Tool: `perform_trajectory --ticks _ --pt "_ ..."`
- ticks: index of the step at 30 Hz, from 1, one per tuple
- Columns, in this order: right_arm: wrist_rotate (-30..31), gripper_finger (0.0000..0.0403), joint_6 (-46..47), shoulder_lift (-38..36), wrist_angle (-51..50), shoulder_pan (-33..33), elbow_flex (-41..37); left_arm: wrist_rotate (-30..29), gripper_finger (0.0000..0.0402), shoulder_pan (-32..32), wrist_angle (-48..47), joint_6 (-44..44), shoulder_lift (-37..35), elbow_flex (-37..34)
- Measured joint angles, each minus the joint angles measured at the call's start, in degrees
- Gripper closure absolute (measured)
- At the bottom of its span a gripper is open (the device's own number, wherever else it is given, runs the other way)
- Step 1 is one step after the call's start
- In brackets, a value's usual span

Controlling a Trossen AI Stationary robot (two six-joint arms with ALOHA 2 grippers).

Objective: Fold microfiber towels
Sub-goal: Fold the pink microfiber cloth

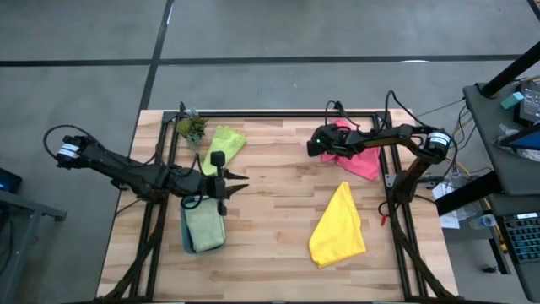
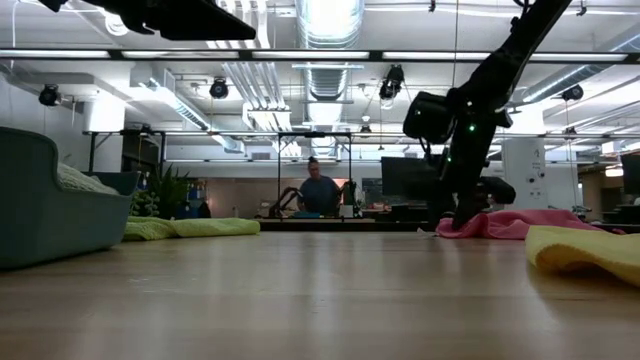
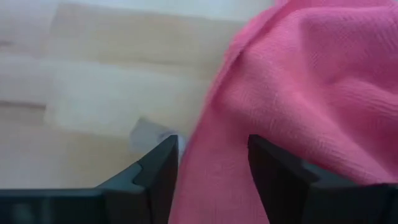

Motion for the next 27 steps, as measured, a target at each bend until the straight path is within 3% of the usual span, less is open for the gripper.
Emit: perform_trajectory --ticks 9,14,17,24,27 --pt "1.4 0.0257 -1.2 4.2 7.5 0.0 -1.3 0.0 0.0327 0.0 -0.1 -0.4 0.0 -0.1" --pt "3.0 0.0332 -3.9 5.9 8.6 1.4 -1.2 0.0 0.0327 0.0 0.7 -0.4 0.0 0.0" --pt "3.2 0.0383 -5.5 4.3 7.7 2.6 -1.3 0.0 0.0327 0.0 0.8 -0.4 0.0 0.0" --pt "1.8 0.0394 -16.8 -3.6 7.0 7.3 -0.2 0.0 0.0327 0.0 1.5 -0.4 0.0 0.0" --pt "-1.7 0.0394 -22.8 -8.6 6.8 10.0 0.7 -0.2 0.0327 0.1 1.5 -0.5 0.0 0.1"
